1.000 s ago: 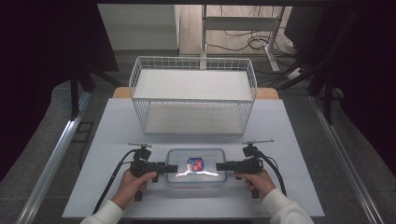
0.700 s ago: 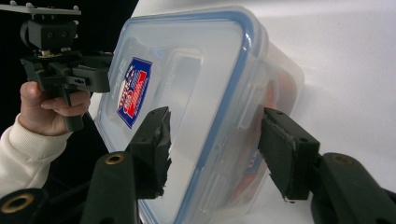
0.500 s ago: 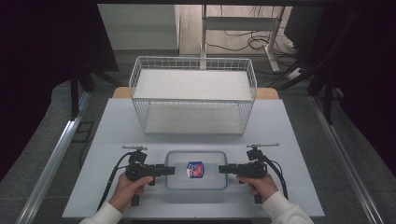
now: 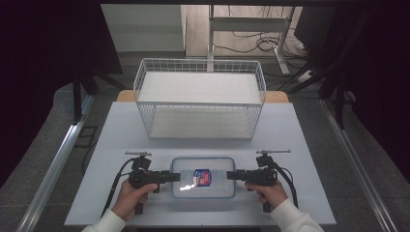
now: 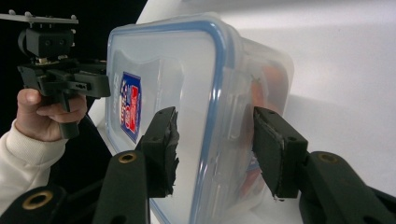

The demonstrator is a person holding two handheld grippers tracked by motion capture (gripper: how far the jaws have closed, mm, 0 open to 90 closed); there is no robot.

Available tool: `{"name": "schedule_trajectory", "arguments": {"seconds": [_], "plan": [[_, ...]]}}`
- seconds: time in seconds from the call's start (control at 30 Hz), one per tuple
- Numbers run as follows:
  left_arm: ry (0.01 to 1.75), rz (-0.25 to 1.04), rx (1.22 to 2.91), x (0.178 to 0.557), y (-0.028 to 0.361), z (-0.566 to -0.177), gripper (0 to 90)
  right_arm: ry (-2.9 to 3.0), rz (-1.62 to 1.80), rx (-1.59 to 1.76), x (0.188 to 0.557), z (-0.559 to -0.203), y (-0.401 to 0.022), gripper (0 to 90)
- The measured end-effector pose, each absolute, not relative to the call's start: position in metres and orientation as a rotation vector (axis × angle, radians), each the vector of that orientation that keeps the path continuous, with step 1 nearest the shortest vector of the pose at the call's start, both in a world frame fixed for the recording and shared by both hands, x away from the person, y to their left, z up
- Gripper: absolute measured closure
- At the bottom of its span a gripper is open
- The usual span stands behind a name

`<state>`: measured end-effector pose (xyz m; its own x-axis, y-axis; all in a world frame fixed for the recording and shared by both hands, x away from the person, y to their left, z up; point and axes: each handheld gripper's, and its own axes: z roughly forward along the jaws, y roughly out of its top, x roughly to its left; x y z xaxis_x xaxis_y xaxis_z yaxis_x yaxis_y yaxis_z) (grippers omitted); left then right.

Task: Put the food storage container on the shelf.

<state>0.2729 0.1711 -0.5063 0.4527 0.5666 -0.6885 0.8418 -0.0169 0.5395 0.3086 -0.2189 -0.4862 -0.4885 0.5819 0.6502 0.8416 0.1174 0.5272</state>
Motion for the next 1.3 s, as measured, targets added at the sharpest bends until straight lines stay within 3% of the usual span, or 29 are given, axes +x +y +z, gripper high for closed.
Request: {"name": "schedule_trajectory", "arguments": {"seconds": [1.3], "plan": [[1.207, -0.302, 1.702, 0.301, 0.181, -0.489, 48.0, -2.174, -1.402, -1.364, 0.329, -0.471, -0.209, 51.7]]}}
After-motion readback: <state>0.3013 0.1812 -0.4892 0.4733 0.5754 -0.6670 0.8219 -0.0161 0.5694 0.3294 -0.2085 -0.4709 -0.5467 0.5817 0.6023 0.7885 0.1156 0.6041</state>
